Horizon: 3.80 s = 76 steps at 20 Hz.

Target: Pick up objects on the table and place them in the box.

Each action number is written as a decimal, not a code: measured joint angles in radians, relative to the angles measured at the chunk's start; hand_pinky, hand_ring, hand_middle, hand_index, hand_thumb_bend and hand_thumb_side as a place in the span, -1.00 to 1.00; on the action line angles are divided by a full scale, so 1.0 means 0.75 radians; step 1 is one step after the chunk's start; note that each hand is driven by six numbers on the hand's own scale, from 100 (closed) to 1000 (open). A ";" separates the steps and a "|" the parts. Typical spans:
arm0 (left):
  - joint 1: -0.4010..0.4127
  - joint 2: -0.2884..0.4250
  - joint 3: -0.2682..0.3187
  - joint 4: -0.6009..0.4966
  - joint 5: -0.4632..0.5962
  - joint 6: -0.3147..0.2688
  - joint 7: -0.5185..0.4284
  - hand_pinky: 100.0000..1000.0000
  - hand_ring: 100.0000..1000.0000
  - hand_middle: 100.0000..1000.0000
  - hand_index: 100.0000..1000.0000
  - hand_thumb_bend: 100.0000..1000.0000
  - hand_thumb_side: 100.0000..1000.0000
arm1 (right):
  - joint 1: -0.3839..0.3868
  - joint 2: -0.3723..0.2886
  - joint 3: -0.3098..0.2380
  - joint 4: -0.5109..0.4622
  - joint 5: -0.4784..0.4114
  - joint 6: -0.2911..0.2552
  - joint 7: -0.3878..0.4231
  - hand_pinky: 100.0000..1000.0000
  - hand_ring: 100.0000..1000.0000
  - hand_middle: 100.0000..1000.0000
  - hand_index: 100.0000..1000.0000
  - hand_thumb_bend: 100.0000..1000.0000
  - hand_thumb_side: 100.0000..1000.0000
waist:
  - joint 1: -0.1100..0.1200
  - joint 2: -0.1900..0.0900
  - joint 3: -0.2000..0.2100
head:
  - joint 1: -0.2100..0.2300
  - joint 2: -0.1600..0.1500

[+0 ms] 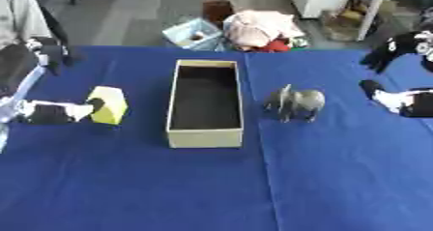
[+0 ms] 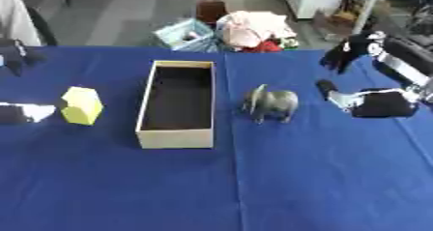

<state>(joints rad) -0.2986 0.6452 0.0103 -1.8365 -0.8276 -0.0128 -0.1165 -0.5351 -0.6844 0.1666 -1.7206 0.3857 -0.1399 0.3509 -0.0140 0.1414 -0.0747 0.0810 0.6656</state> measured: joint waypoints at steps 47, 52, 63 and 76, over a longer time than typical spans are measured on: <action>-0.656 -0.029 -0.251 1.201 -0.202 -0.321 -0.317 0.22 0.08 0.08 0.39 0.25 -0.82 | -0.001 0.003 0.025 0.001 -0.012 -0.001 0.024 0.38 0.08 0.04 0.37 -0.84 -0.13 | 0.008 -0.016 -0.064 | 0.030 0.015; -0.666 -0.053 -0.230 1.250 -0.244 -0.303 -0.221 0.15 -0.03 0.00 0.33 0.20 -0.84 | -0.001 0.003 0.025 0.001 -0.012 -0.001 0.024 0.37 0.08 0.04 0.37 -0.86 -0.12 | 0.008 -0.016 -0.065 | 0.030 0.015; -0.669 -0.063 -0.230 1.229 -0.250 -0.300 -0.172 -0.17 -0.43 -0.39 -0.03 -0.15 -0.82 | 0.000 0.003 0.025 0.001 -0.013 0.000 0.024 0.37 0.08 0.04 0.37 -0.88 -0.06 | 0.009 -0.016 -0.068 | 0.030 0.015; -0.796 -0.076 -0.297 0.994 -0.189 -0.307 -0.214 -0.12 -0.39 -0.36 0.00 -0.12 -0.76 | 0.004 0.003 0.034 0.001 -0.013 0.000 0.026 0.38 0.08 0.04 0.37 -0.89 -0.05 | 0.018 -0.033 -0.074 | 0.034 0.027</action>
<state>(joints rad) -0.8955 0.5879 -0.2126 -1.0910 -0.9691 -0.2432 -0.2772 -0.5320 -0.6820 0.1923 -1.7199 0.3761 -0.1403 0.3705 -0.0005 0.1167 -0.1302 0.1065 0.6856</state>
